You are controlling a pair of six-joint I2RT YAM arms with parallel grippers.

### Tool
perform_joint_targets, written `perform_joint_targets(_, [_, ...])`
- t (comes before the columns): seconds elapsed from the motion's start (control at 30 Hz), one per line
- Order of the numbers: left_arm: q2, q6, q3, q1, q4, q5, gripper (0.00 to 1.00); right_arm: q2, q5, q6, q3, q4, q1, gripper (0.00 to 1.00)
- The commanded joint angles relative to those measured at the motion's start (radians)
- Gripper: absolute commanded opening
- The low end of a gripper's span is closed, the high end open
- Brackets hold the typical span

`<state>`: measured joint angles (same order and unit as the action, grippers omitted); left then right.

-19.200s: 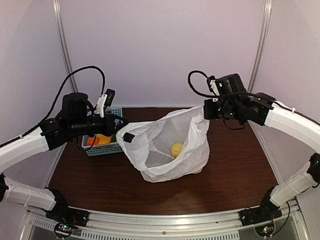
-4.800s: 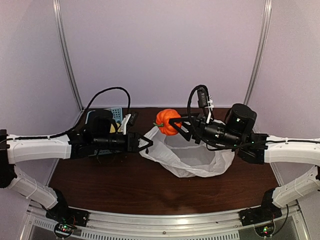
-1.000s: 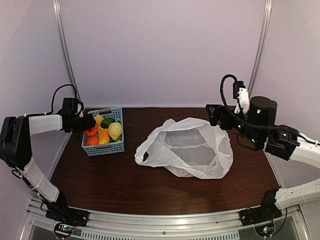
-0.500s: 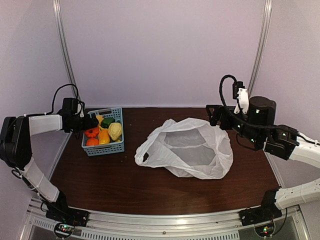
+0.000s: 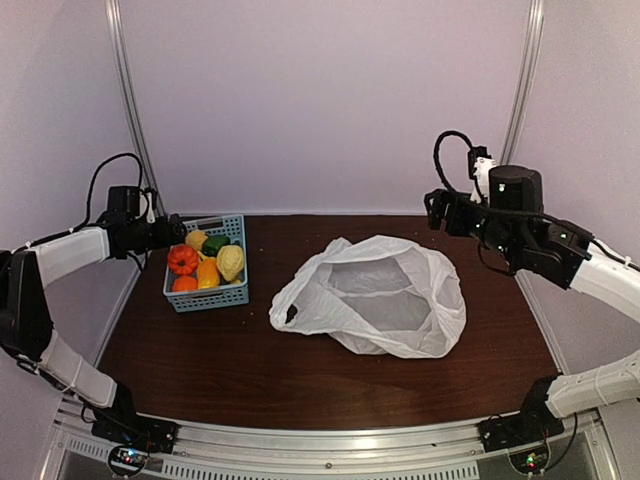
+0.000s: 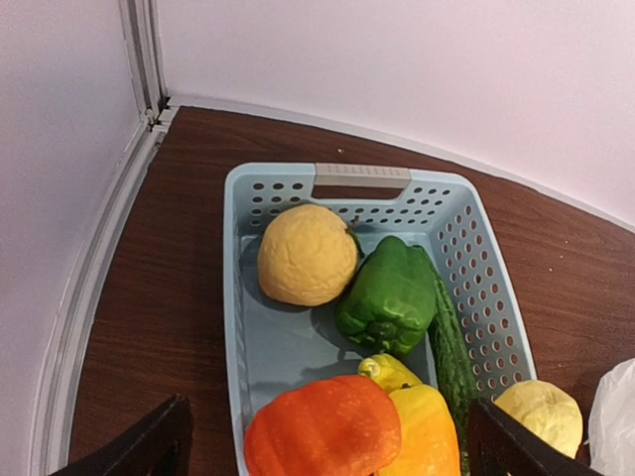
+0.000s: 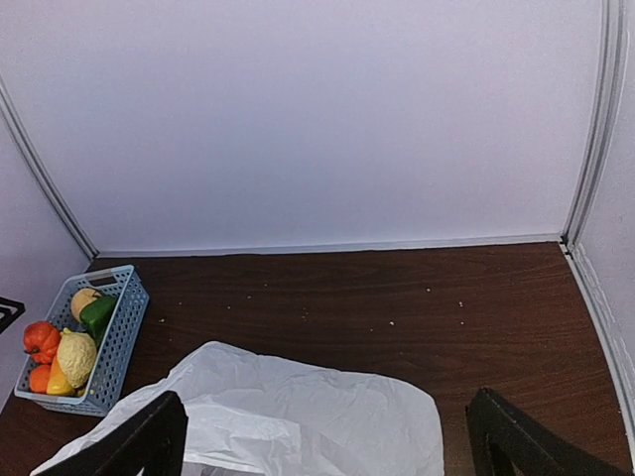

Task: Untie the knot of the plastic bag and take out the fruit
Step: Reset both arms

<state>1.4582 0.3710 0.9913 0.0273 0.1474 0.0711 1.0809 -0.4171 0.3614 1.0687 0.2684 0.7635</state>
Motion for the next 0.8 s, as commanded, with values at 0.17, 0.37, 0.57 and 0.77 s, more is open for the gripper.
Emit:
perform_joint_targets(0.17, [-0.16, 0.02, -0.023, -0.156, 0.086, 0.056, 0.97, -0.036, 0.259, 0.028, -0.061, 0.092, -0.367, 0.99])
perform_joint_targets(0.37, [-0.332, -0.027, -0.012, -0.165, 0.215, 0.006, 0.97, -0.11, 0.269, -0.029, -0.138, 0.098, -0.545, 0.99])
perform_joint_targets(0.57, [-0.496, -0.141, -0.053, -0.164, 0.261, 0.073, 0.97, -0.322, 0.245, -0.149, -0.302, -0.085, -0.566, 0.99])
perform_joint_targets(0.77, [-0.628, -0.185, -0.166, -0.164, 0.208, 0.11, 0.97, -0.496, 0.237, -0.195, -0.466, -0.234, -0.565, 0.99])
